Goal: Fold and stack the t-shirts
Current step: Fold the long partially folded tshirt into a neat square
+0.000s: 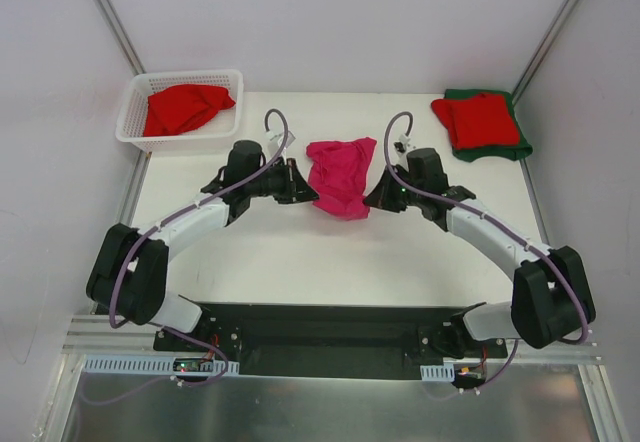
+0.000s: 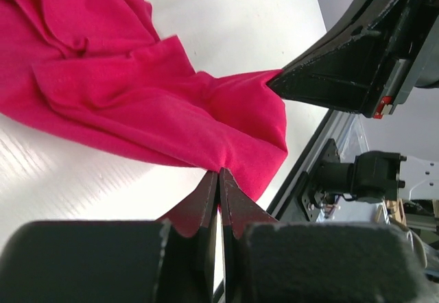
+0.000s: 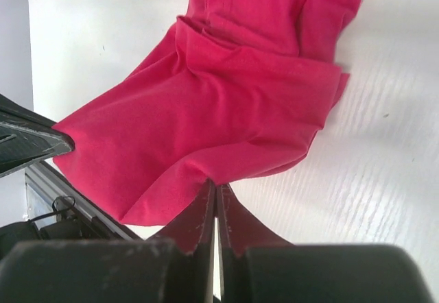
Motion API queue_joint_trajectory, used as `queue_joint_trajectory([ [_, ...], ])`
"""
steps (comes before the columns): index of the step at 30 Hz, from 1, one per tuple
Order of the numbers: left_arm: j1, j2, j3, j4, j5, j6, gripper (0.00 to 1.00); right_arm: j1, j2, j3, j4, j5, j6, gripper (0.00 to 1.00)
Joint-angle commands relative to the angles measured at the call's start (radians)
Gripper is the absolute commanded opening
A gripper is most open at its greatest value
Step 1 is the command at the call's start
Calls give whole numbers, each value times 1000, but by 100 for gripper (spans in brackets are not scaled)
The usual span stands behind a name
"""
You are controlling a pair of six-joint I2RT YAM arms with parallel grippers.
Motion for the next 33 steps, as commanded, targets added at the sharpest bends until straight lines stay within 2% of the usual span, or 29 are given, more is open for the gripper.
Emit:
queue_joint_trajectory([
  [1,24,55,91,0,-12,32,0,-35,31,86,-9,2,-45,1],
  [20,95,322,388,12,31,32,0,-152,326,405,20,-81,-82,1],
  [33,124,388,528,-23,62,43,0,-190,422,577,27,-112,-80,1],
])
